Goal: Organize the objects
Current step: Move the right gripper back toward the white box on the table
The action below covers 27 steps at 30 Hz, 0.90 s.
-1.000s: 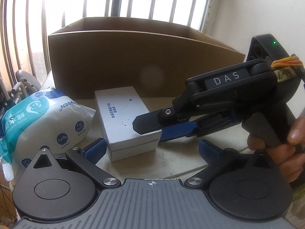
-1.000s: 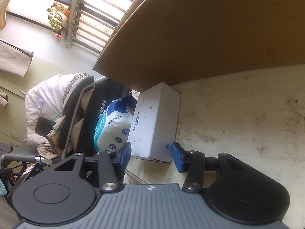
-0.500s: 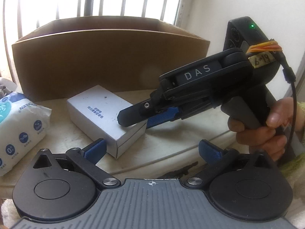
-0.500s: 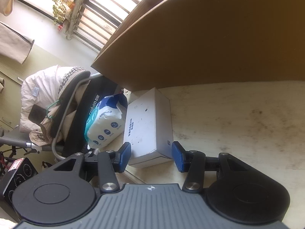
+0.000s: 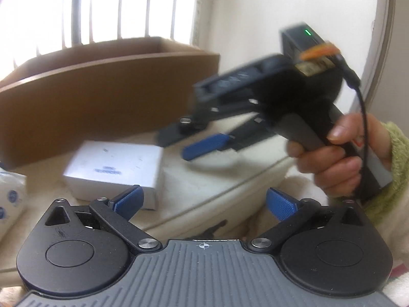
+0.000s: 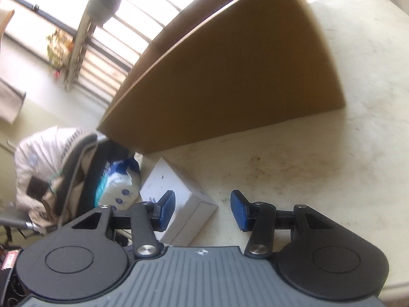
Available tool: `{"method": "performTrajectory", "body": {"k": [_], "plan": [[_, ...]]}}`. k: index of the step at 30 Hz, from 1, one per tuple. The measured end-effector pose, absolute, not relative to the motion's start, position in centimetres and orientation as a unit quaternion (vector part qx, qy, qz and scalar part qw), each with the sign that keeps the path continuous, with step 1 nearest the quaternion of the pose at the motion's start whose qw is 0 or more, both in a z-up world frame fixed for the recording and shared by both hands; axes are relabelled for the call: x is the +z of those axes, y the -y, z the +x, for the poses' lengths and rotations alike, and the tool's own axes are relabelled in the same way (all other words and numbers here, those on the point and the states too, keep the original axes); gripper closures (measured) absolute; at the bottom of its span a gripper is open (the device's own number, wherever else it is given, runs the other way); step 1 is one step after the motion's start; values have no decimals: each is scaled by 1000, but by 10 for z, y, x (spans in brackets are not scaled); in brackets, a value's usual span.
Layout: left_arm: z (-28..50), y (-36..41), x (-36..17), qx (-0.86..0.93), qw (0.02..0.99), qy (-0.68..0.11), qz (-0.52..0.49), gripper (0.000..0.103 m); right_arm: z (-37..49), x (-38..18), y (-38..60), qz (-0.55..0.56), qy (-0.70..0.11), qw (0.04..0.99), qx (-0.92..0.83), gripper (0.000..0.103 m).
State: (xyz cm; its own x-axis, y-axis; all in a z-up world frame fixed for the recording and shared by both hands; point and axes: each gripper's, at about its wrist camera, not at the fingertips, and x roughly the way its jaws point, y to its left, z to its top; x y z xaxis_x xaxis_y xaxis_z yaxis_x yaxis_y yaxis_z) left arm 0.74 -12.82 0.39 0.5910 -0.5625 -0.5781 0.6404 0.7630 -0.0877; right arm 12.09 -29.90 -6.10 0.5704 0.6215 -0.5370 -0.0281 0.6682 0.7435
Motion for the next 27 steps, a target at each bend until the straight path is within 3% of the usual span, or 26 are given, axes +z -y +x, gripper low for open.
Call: {"method": "performTrajectory", "body": {"k": [3, 15, 27], "plan": [[13, 112, 9, -297, 912, -272, 77, 0, 109, -63, 308, 396, -403, 802, 194, 44], [80, 96, 2, -257, 917, -298, 69, 0, 112, -86, 292, 465, -414, 757, 198, 42], [86, 102, -7, -293, 897, -329, 29, 0, 120, -87, 280, 473, -419, 744, 216, 40]]}}
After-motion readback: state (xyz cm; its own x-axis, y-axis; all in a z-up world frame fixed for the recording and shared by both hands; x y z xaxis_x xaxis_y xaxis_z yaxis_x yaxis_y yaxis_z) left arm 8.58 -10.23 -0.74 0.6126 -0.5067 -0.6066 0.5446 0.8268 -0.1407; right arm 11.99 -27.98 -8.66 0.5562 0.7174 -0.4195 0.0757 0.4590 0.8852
